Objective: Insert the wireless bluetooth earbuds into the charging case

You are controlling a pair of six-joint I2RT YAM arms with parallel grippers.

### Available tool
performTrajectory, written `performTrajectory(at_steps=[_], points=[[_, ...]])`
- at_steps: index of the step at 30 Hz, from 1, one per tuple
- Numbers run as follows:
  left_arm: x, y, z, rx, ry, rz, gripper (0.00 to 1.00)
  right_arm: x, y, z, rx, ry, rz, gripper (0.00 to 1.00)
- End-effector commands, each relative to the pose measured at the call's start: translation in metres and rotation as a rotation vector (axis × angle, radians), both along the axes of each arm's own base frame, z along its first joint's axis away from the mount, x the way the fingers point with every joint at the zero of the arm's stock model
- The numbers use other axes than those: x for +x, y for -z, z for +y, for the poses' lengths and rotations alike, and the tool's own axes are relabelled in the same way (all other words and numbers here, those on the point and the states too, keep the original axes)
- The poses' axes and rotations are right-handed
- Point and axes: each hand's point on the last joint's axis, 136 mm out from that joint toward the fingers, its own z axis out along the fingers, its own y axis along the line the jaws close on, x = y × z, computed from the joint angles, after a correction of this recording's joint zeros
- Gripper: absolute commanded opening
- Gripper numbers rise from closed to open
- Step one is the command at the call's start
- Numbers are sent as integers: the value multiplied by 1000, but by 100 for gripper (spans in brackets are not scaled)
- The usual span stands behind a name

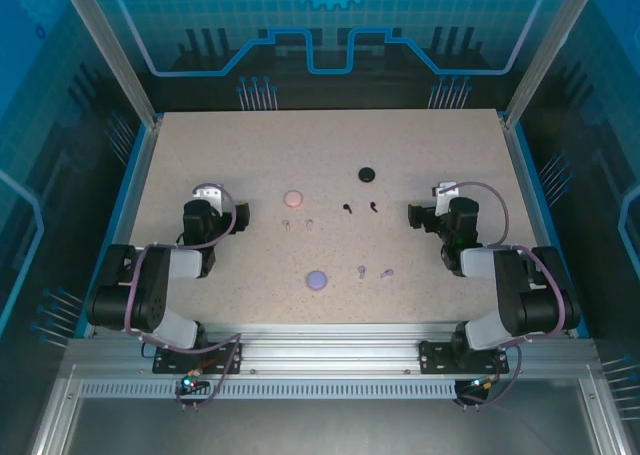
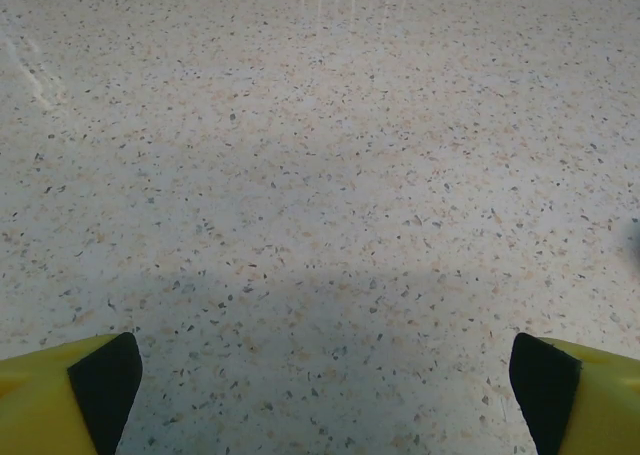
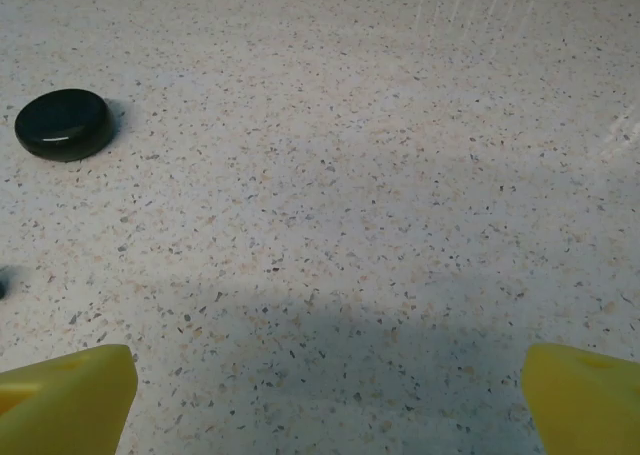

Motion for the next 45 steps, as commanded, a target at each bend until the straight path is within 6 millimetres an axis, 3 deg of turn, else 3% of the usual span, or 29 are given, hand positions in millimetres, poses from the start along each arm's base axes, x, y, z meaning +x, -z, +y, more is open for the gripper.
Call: performTrajectory(at_steps=[1,27,32,37,41,43,45], points=[[13,-19,-7,-32,12,-73,99,13,-16,8,-10,-30,-66,100],[14,-21,-6,-34,11,-76,95,13,-19,1,9,-3,-63,100],[16,-51,12,-23,-101,-18,95,6,-63,-14,21,93,-43,100],[5,-96,24,-105,-219,-59,96,-15,-102,-36,238,349,100,100],[-7,-115,11,-317,-262,36,97,-21,-112,-18,291,289,260,100],[-14,-116,-4,-426,-242,101,97,-27,-110,4,327,210,361,99],[-23,-112,-22,-535,-232,170,98,-40,-107,32,348,145,481,91]])
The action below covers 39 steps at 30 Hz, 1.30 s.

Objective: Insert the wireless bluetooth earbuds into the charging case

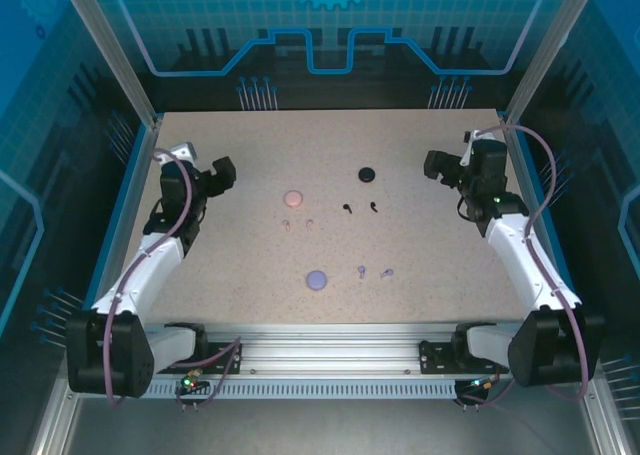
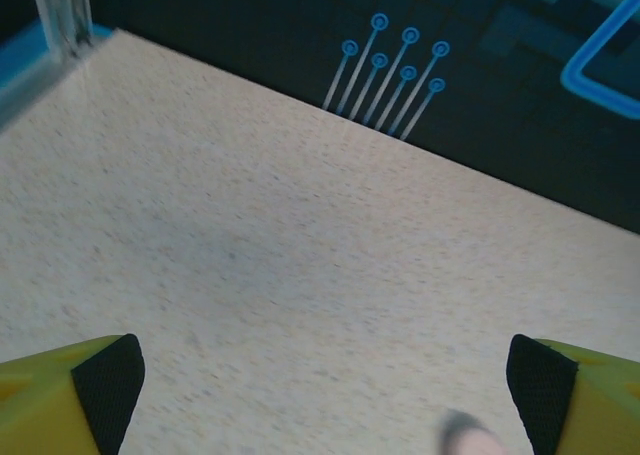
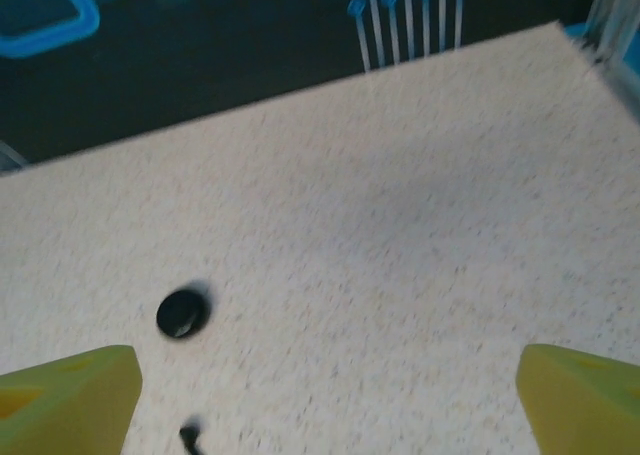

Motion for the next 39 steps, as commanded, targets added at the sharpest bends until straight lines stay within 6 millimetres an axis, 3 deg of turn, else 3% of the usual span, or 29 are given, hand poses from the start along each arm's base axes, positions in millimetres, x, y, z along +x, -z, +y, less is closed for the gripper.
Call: performTrajectory(at_steps=[1,6,11,21,28,39], points=[[-31,35,-35,-271,27,220,98,-51,49,49,105,-121,374,88],[-51,51,-72,-432,61,324,98,-99,61,137,87,-286,563,86],[-63,64,-85,-500,57,402,99,-144,85,207,69,-327,691,86],[-69,66,-76,-427,42,421,99,-195,137,290,-33,-246,866,86],[-70,65,-65,-423,-3,403,99,-208,165,319,-11,-115,914,86],[-69,54,-56,-387,-3,368,99,-192,188,313,-64,-26,930,85]])
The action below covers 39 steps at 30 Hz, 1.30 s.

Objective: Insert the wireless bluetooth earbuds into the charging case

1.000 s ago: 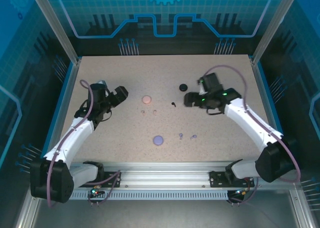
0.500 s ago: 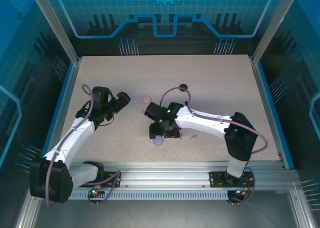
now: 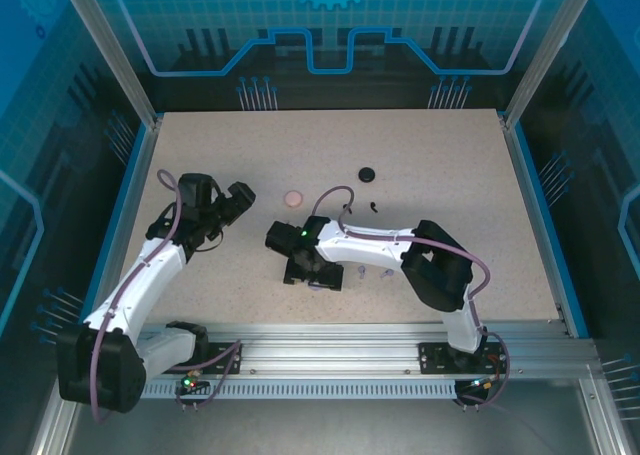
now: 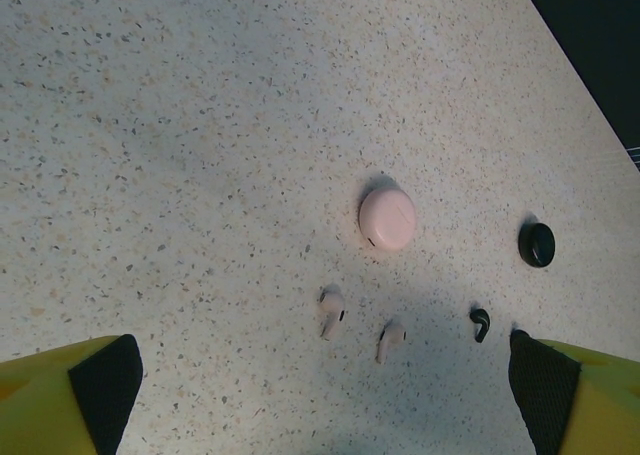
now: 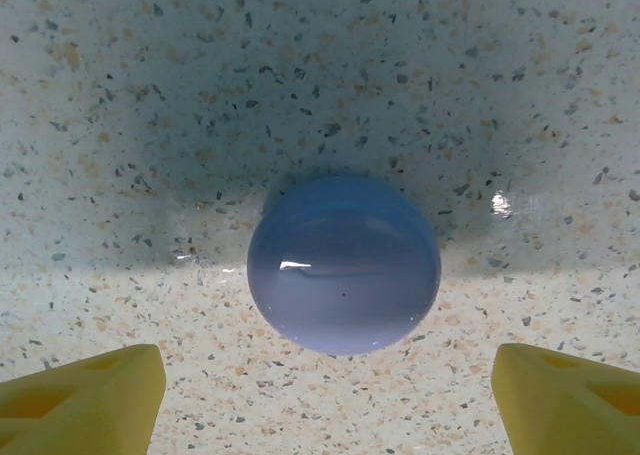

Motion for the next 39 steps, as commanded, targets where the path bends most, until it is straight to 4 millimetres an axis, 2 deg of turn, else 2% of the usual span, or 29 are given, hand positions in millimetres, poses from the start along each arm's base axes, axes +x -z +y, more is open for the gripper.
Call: performTrajectory(at_steps=[1,17,31,39], points=[[-5,-4,8,35,-7,-5,99,10,1,-13,-50,48,-4,85],[-4,3,9,49,-6,0,99,14,23,-9,-59,0,35,79],[-6,4,8,44,1,0,99,16,31,-7,-63,-20,41,67],[-7,4,4,27,17,0,99,13,32,-7,-58,-25,46,56]])
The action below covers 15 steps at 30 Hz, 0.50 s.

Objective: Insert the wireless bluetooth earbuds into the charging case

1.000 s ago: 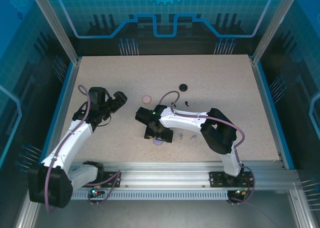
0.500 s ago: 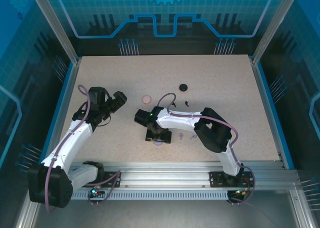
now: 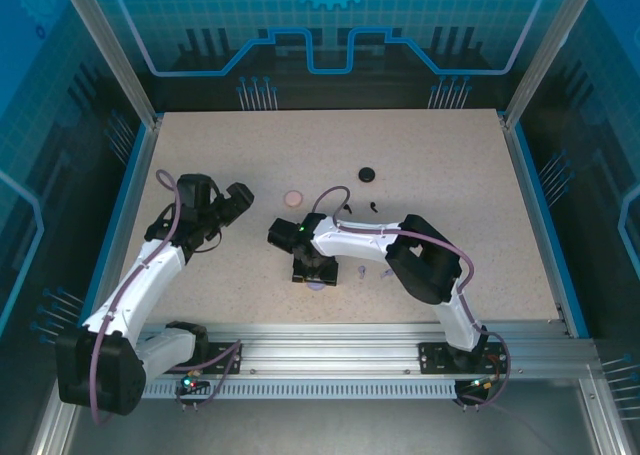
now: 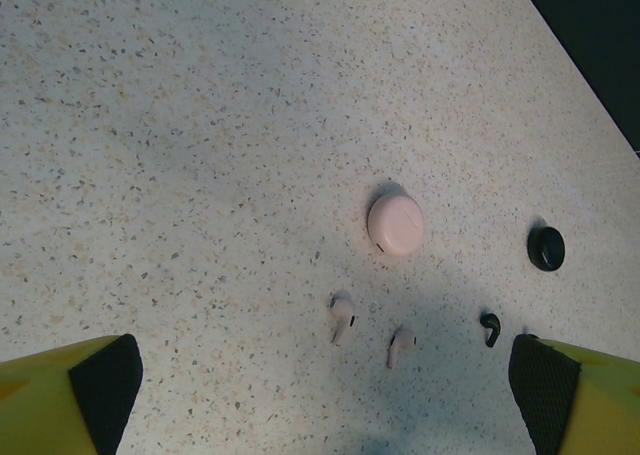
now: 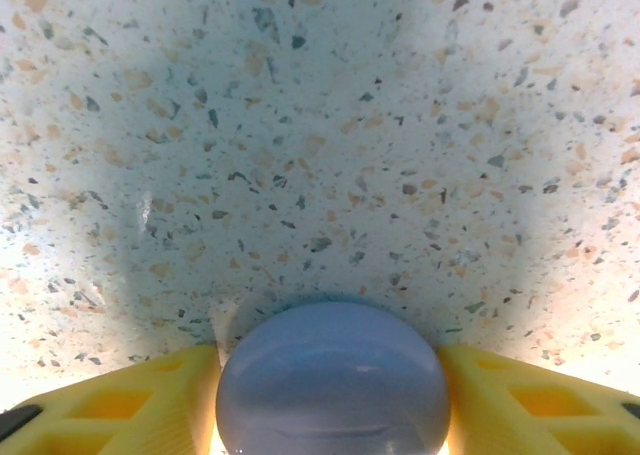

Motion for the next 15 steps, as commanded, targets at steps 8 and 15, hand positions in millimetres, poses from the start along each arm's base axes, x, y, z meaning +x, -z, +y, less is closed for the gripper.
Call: performTrajectory(at_steps=[8,15], points=[[-12,-5,-31,-154,126,-14,99,5,-22,0,58,10,-42,40],[-30,-9,-46,-283,170,-140,99,48,-65,-13,202,119,-118,41]])
